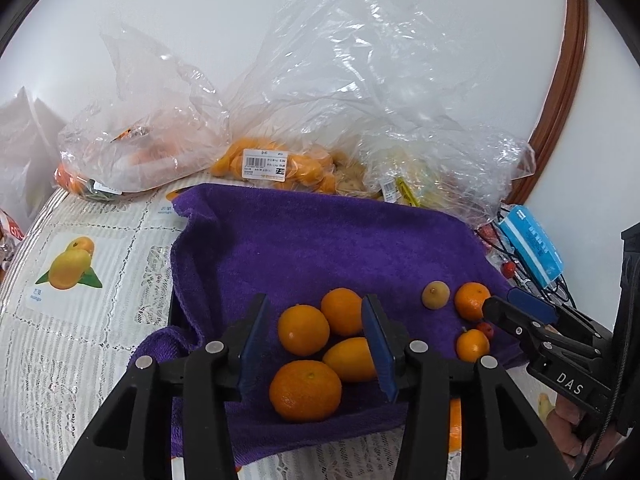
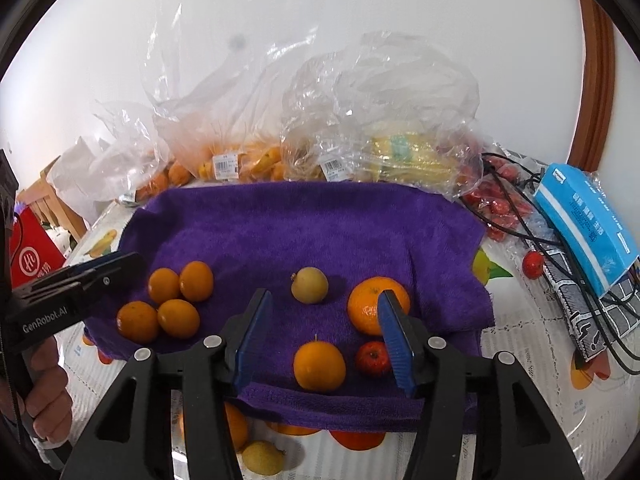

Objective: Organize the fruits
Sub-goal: 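Lower the yellow fruit and orange onto the towel and open both grippers, then withdraw both tools back from the towel toward the loose fruit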

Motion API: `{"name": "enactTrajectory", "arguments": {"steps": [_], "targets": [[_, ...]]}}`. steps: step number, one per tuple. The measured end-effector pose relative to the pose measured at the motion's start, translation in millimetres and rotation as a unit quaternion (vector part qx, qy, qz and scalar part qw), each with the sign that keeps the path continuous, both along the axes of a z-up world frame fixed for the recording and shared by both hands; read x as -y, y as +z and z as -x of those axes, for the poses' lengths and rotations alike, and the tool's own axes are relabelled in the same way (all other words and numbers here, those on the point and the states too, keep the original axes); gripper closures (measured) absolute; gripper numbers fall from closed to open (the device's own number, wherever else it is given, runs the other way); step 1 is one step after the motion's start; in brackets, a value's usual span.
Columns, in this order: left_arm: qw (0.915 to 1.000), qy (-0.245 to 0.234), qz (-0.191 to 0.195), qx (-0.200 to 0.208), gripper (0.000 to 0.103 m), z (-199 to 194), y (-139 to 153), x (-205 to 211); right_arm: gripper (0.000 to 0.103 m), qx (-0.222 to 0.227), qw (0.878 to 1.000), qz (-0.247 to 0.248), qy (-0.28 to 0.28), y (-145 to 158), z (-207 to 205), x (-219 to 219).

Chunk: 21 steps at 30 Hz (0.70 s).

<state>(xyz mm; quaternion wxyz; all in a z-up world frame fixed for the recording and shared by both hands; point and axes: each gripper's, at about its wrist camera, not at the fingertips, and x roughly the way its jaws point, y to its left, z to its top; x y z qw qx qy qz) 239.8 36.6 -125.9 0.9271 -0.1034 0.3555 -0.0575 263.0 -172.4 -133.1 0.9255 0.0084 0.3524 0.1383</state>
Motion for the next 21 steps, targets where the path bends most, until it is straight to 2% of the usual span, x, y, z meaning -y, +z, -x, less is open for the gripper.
{"name": "enactTrajectory", "arguments": {"steps": [3, 14, 21], "targets": [[1.0, -0.003, -0.002, 0.004, 0.053, 7, 3, 3, 0.048, 0.007, 1.0, -0.005, -0.007, 5, 6, 1], [0.9999, -0.011, 0.011, 0.005, 0.049, 43, 16, 8, 0.047, 0.032, 0.999, 0.001, -0.034, 28, 53, 19], [0.9999, -0.007, -0.01, 0.003, 0.047, 70, 23, 8, 0.046, 0.047, 0.998, -0.001, -0.051, 38, 80, 25]]}}
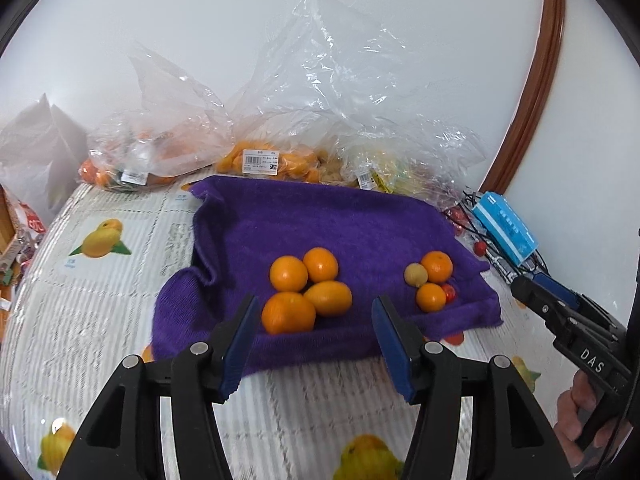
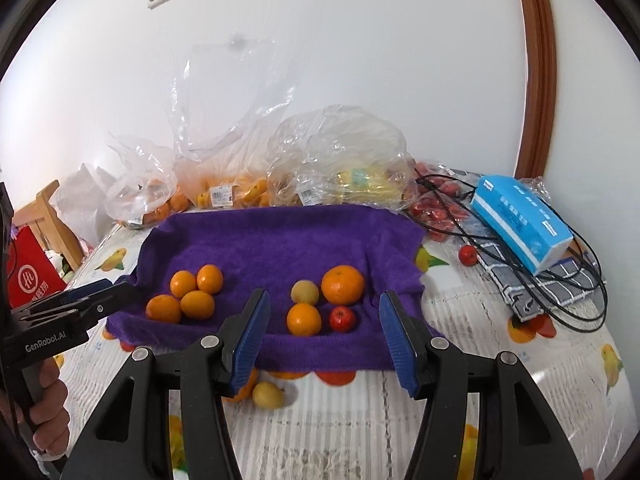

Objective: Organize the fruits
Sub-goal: 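Withdraw both tools back from the towel toward the loose fruit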

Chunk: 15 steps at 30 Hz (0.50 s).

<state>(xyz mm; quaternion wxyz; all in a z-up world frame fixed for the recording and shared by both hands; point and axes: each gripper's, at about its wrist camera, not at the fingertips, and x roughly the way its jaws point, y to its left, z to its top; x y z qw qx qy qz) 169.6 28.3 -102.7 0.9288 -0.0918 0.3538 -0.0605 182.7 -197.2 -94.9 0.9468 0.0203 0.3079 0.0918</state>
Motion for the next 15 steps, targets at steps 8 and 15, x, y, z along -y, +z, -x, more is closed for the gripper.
{"name": "enactTrajectory", "arguments": {"steps": [8, 15], "targets": [[0.9999, 0.003, -0.012, 0.002, 0.047, 30, 6, -1, 0.046, -0.018, 1.0, -0.019, 0.011, -2, 25, 1], [0.9995, 0.01, -0.029, 0.0, 0.047, 52, 3, -6, 0.051, -0.027, 0.999, -0.018, 0.019, -10, 44, 0]]}}
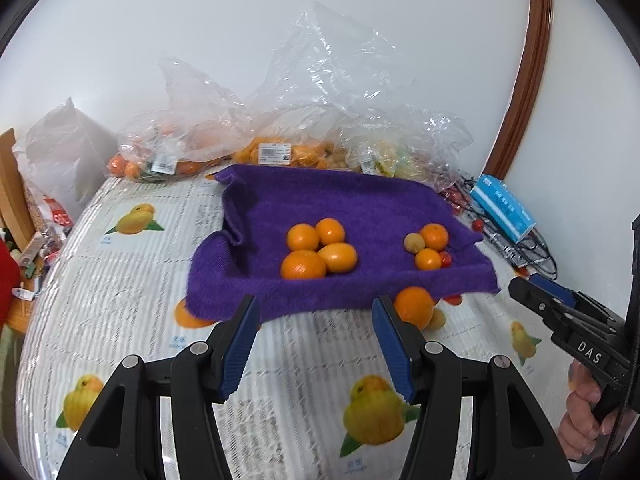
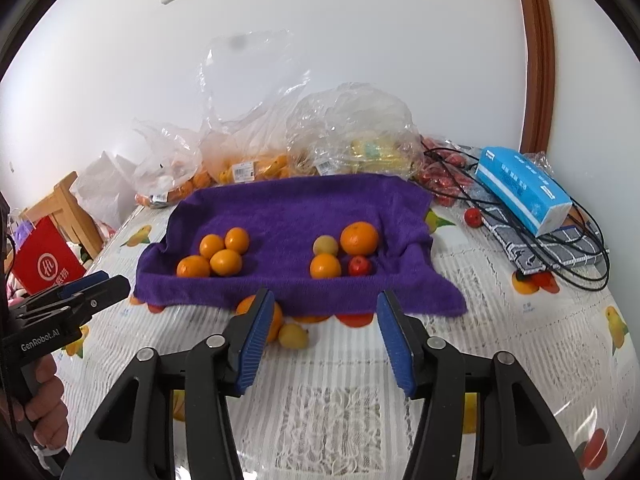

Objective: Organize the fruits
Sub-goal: 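Withdraw both tools back from the towel toward the loose fruit, then grasp another small yellow fruit beside the towel with the right gripper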

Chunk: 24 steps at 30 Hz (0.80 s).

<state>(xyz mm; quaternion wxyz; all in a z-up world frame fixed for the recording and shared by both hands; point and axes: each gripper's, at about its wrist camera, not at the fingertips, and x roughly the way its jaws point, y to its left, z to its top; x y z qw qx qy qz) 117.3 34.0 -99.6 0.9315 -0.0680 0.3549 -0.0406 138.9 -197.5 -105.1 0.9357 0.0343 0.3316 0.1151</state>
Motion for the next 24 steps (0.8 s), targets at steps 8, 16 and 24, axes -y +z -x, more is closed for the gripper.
{"name": "enactTrajectory", "arguments": {"steps": [8, 16, 24], "targets": [[0.9995, 0.015, -0.007, -0.025, 0.047, 9, -19, -16, 0.066, -0.025, 1.0, 0.007, 0.015, -23, 2, -9], [0.9984, 0.029, -0.01, -0.047, 0.047, 5, -39, -32, 0.074, -0.054, 0.998, 0.01, 0.03, -48, -13, -22], [0.9972, 0.02, -0.007, -0.071, 0.047, -7, -60, -33, 0.075, -0.068, 0.997, 0.005, 0.032, -61, -32, -31]]}}
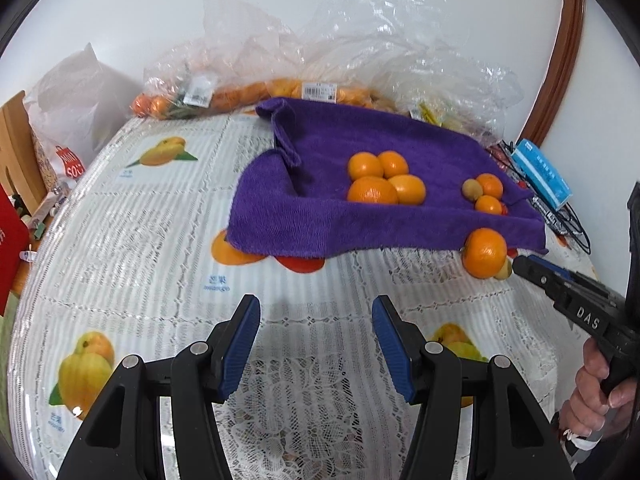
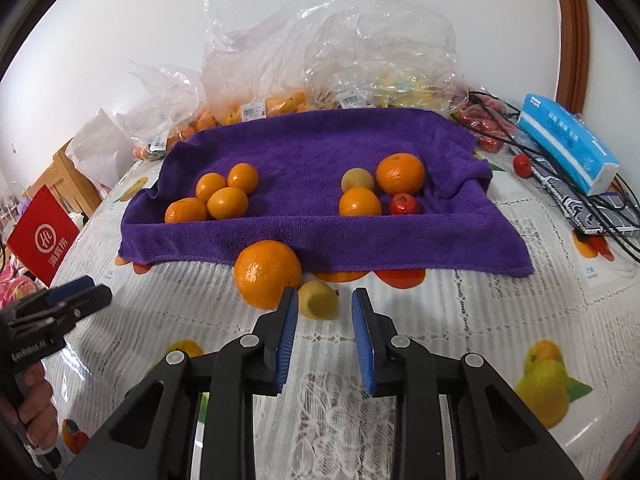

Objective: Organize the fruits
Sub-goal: 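Grasp another small yellow fruit beside the towel with the right gripper, then grasp a loose orange with the left gripper while the right gripper holds the yellow fruit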

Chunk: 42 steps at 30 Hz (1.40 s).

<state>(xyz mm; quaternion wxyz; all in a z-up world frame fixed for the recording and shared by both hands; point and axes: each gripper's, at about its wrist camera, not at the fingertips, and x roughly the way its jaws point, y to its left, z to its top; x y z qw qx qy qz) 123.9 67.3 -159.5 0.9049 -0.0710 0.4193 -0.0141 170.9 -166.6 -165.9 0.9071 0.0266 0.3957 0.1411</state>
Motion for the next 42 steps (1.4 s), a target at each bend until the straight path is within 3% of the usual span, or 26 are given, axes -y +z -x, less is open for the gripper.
{"name": "enactTrajectory", "arguments": {"steps": [6, 13, 28, 36, 42], "targets": [[0.9999, -0.003, -0.003, -0.013, 0.047, -4, -15, 2, 0.075, -0.005, 1.0, 0.006, 0.0, -5, -9, -5], [0.9996, -0.011, -0.027, -0.001, 0.044, 0, -18, 10, 0.075, -0.012, 1.0, 0.02, 0.003, -12, -15, -10], [0.9998, -0.02, -0.009, 0.0, 0.039, -1, -18, 7, 0.076, -0.016, 0.999, 0.034, -0.005, -20, -22, -8], [0.9994, -0.02, -0.027, -0.003, 0.04, -2, -19, 12, 0.076, -0.014, 0.999, 0.036, -0.032, -22, -6, 21], [0.9993, -0.035, -0.014, 0.0, 0.04, -2, -18, 23, 0.076, -0.011, 0.998, 0.041, -0.049, -23, 6, 45]]}}
